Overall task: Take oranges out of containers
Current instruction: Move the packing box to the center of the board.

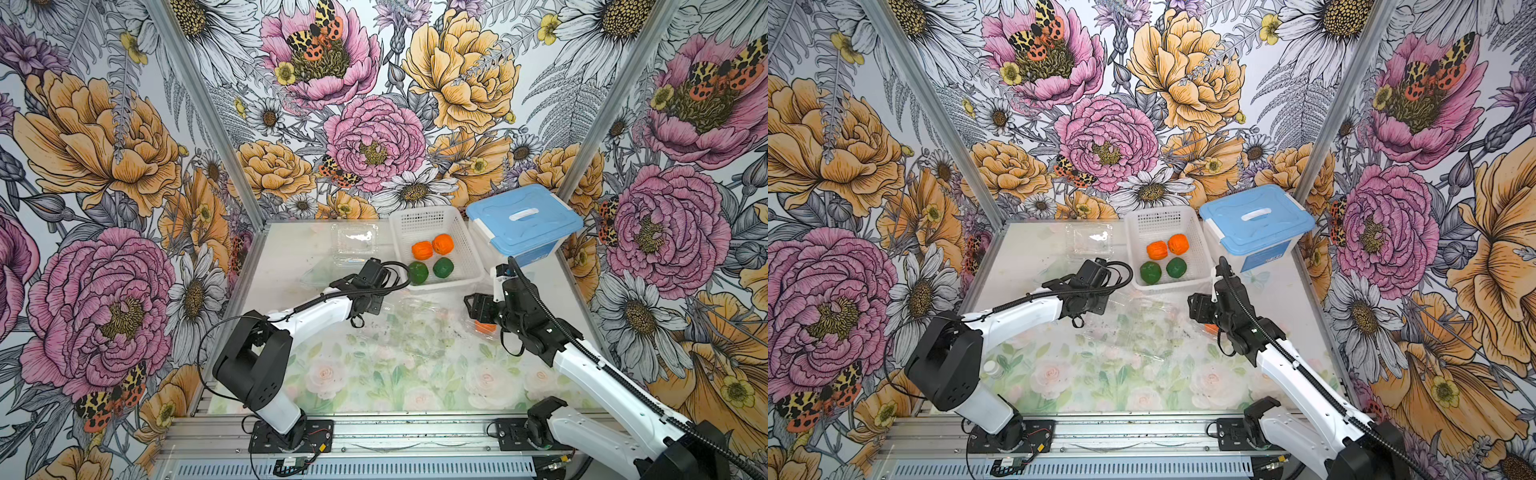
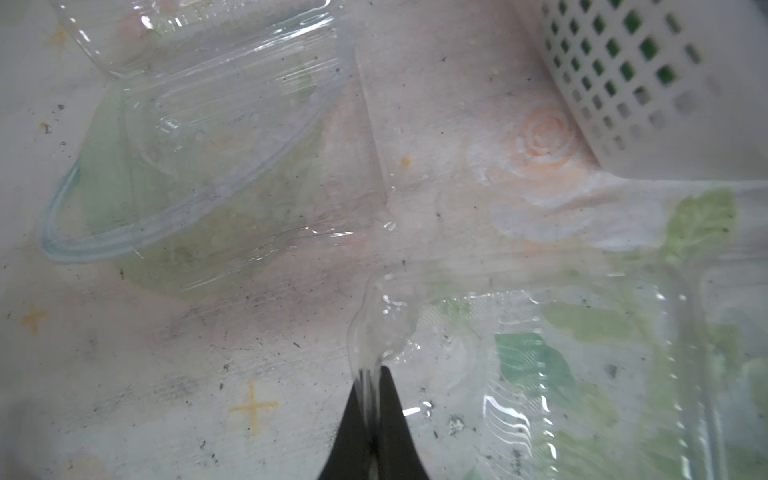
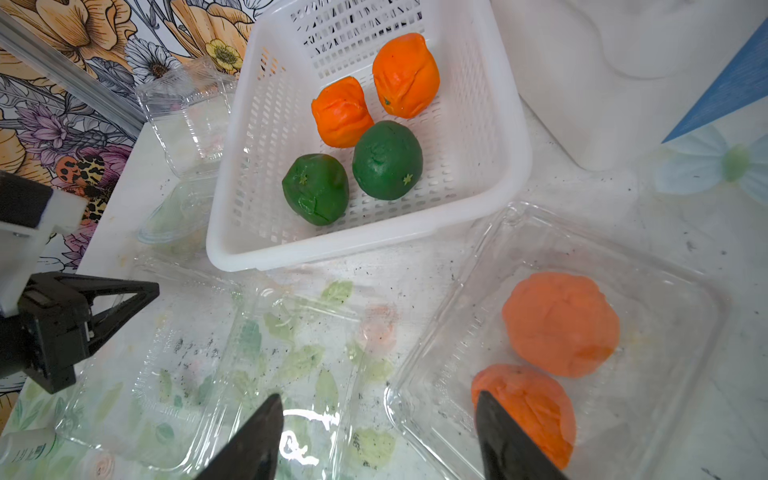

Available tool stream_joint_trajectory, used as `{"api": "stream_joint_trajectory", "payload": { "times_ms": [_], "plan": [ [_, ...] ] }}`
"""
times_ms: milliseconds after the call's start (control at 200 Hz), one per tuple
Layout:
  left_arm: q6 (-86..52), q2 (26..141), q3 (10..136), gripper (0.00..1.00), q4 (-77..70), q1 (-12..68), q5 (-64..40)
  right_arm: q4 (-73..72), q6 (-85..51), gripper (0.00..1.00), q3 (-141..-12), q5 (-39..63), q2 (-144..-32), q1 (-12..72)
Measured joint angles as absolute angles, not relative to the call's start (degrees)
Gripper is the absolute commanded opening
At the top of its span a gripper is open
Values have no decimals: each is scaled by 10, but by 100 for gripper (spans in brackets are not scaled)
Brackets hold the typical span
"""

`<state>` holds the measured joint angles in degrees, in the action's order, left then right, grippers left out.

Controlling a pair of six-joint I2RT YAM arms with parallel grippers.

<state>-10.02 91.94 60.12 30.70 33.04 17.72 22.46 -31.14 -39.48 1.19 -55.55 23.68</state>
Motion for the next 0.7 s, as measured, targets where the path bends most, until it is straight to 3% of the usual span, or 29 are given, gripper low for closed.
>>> {"api": "stream_joint_trajectory", "payload": {
  "times_ms": [540, 595, 671, 701],
  "plan": [
    [-77, 908, 674, 0, 332, 182, 207, 225, -275, 83, -384, 11, -548, 199],
    [-72, 915, 692, 16, 332, 172, 213, 225, -273, 83, -384, 4, -550, 184],
    [-66, 925, 717, 27, 332, 163, 217, 225, -273, 85, -384, -4, -565, 157],
    [-62, 929, 726, 35, 331, 160, 218, 225, -273, 85, -384, -6, -574, 145]
  ]
}}
